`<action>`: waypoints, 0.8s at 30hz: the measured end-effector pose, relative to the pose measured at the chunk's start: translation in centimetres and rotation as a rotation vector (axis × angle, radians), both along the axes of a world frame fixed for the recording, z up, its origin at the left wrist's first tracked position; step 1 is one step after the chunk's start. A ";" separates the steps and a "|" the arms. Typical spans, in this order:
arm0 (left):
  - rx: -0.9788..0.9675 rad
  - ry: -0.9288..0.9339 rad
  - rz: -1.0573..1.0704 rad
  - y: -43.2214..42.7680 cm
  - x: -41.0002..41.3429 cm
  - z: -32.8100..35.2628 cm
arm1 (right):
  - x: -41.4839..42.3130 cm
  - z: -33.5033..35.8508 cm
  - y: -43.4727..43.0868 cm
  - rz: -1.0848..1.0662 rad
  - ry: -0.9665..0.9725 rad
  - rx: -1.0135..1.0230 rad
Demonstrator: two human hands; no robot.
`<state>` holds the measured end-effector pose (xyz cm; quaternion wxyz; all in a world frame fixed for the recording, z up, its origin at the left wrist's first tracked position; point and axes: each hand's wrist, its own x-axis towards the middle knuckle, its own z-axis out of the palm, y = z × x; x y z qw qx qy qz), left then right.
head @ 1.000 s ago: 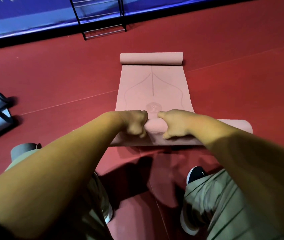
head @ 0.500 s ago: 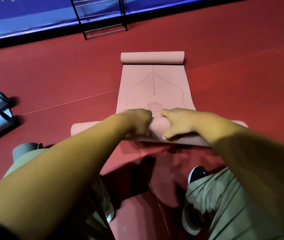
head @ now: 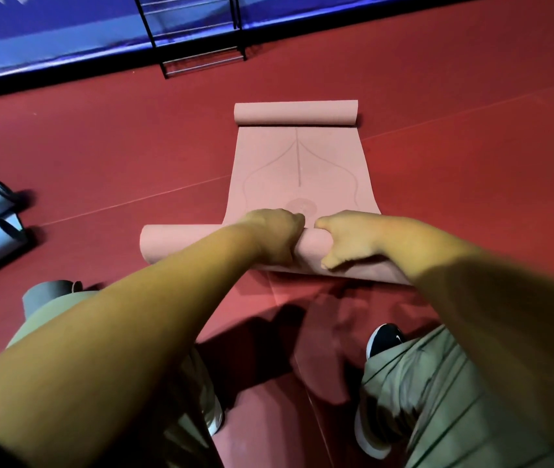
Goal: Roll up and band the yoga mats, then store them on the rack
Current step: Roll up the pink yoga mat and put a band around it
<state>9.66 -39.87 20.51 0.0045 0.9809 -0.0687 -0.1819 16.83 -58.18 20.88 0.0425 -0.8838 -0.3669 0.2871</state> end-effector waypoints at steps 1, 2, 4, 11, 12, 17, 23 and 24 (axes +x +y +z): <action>-0.052 0.063 0.020 0.5 0.1 -0.1 | -0.2 -0.1 0.2 0.017 -0.026 -0.013; -0.095 0.124 0.038 0.9 0.2 -0.1 | -0.5 -0.1 0.3 0.032 -0.055 -0.026; -0.158 0.221 0.067 1.5 0.2 0.0 | -0.9 -0.5 0.7 0.062 -0.112 -0.041; 0.002 0.106 -0.006 1.1 0.7 0.4 | -0.4 -1.1 0.5 0.062 -0.072 0.022; 0.109 0.040 -0.052 0.9 0.5 0.5 | -0.3 -1.1 0.5 0.053 -0.063 0.020; 0.051 -0.085 -0.022 0.8 0.5 0.3 | 0.3 -0.9 0.6 0.026 -0.051 -0.025; -0.057 -0.038 0.071 1.3 0.9 0.7 | 0.3 -1.5 0.4 0.005 -0.137 0.000; -0.094 -0.006 0.087 1.4 1.0 0.7 | 0.3 -1.6 0.4 0.009 -0.162 0.007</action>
